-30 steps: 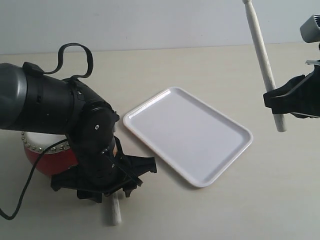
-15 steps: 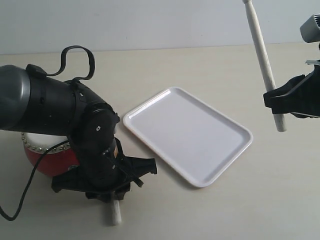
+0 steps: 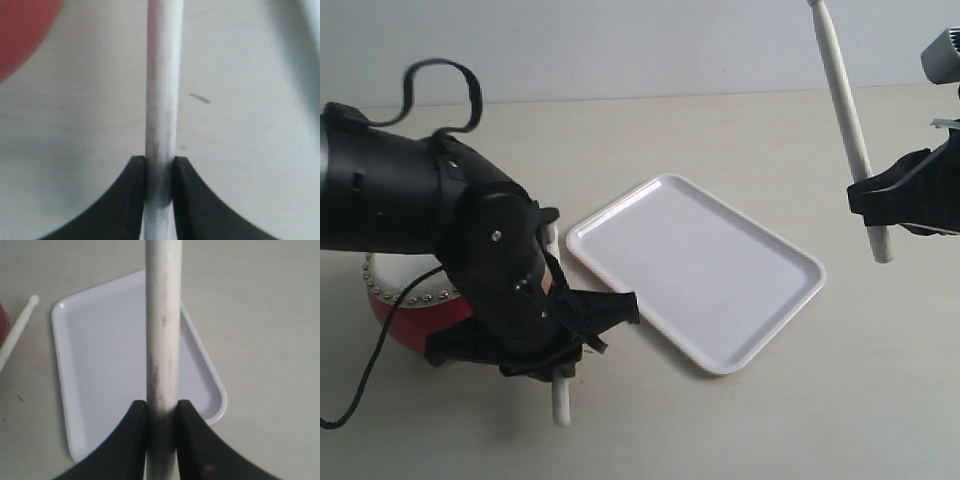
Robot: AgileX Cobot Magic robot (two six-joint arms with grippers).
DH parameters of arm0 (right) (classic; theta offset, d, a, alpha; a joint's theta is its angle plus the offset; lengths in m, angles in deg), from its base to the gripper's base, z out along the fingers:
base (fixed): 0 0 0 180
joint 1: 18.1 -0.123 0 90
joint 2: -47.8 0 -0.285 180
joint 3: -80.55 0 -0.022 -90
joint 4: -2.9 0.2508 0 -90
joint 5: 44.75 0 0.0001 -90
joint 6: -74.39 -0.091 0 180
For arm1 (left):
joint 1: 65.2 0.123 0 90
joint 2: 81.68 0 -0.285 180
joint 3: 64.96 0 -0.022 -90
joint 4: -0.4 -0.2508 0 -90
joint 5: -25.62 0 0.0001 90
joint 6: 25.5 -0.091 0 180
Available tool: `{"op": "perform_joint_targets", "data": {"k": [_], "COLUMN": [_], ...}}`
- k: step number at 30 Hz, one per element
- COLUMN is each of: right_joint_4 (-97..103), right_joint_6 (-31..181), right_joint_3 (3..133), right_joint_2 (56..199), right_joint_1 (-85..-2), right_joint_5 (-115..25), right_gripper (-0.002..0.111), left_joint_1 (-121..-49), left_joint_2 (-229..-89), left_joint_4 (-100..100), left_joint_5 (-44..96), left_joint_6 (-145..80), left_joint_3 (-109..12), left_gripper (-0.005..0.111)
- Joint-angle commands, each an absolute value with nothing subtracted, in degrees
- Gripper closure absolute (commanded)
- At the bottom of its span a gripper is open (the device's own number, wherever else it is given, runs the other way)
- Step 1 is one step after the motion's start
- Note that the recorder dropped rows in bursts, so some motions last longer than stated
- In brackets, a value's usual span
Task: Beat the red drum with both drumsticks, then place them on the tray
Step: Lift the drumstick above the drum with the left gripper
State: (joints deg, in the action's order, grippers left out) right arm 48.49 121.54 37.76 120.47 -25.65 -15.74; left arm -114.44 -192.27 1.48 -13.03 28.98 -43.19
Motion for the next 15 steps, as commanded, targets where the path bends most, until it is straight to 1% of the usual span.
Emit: {"op": "perform_joint_targets", "data": {"k": [1, 6, 11, 13, 15], "right_joint_4": [49.01, 47.04, 42.86, 38.96, 34.42], "right_joint_6": [120.15, 117.85, 112.75, 108.80, 104.00], "right_joint_3": [37.46, 38.58, 44.76, 48.17, 51.24], "right_joint_2": [120.35, 120.35, 120.35, 120.35, 120.35], "right_joint_1": [-25.77, -25.77, -28.43, -29.98, -31.70], "right_joint_5": [-15.28, -11.04, -3.72, -0.69, 1.97], "right_gripper": [0.108, 0.108, 0.108, 0.108, 0.108], "left_joint_1": [-114.19, -114.19, -114.05, -112.67, -109.85], "left_joint_2": [-186.18, -178.68, -165.53, -159.42, -152.37], "left_joint_4": [0.40, -5.02, -15.03, -16.19, -15.58], "left_joint_5": [-12.48, -12.60, -14.34, -17.18, -19.96], "left_joint_6": [27.10, 24.14, 24.41, 22.13, 16.26], "left_joint_3": [-43.07, -42.91, -40.29, -38.30, -34.88], "left_gripper": [0.107, 0.107, 0.107, 0.107, 0.107]}}
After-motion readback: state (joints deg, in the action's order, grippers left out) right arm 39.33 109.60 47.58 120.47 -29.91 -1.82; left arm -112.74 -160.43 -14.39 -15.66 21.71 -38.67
